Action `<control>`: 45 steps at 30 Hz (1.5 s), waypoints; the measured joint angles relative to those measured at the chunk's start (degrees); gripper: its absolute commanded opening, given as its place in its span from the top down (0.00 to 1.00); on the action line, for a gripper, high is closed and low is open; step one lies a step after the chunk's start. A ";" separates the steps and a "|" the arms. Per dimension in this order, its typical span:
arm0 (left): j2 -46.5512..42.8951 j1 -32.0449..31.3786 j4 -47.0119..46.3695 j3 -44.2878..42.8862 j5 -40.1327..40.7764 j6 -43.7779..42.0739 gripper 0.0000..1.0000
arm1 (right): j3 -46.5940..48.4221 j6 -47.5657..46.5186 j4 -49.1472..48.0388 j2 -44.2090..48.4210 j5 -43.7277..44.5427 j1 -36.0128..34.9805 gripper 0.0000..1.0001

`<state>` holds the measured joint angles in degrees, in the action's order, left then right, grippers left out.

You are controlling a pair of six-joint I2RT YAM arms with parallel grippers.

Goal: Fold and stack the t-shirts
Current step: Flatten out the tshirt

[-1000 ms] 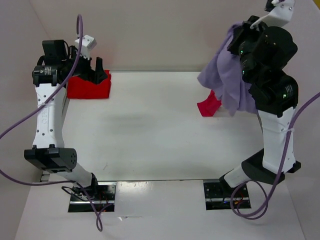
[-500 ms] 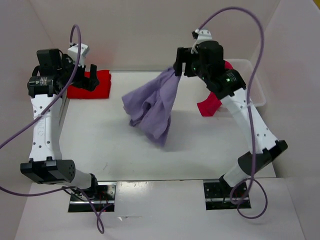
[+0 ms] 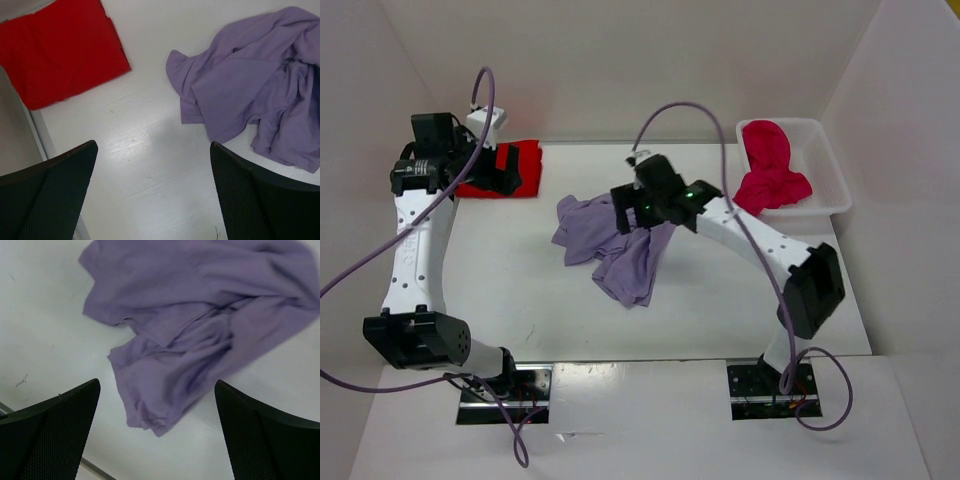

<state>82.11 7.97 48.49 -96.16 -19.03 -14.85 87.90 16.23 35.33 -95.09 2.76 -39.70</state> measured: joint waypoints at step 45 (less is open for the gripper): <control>-3.56 5.66 -5.90 8.94 7.52 4.33 0.00 | 48.09 -7.63 9.86 -48.09 5.40 -16.11 1.00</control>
<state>78.54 13.63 42.59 -87.22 -11.51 -10.52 135.98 8.60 45.19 -143.17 8.16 -55.81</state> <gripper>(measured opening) 0.995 0.010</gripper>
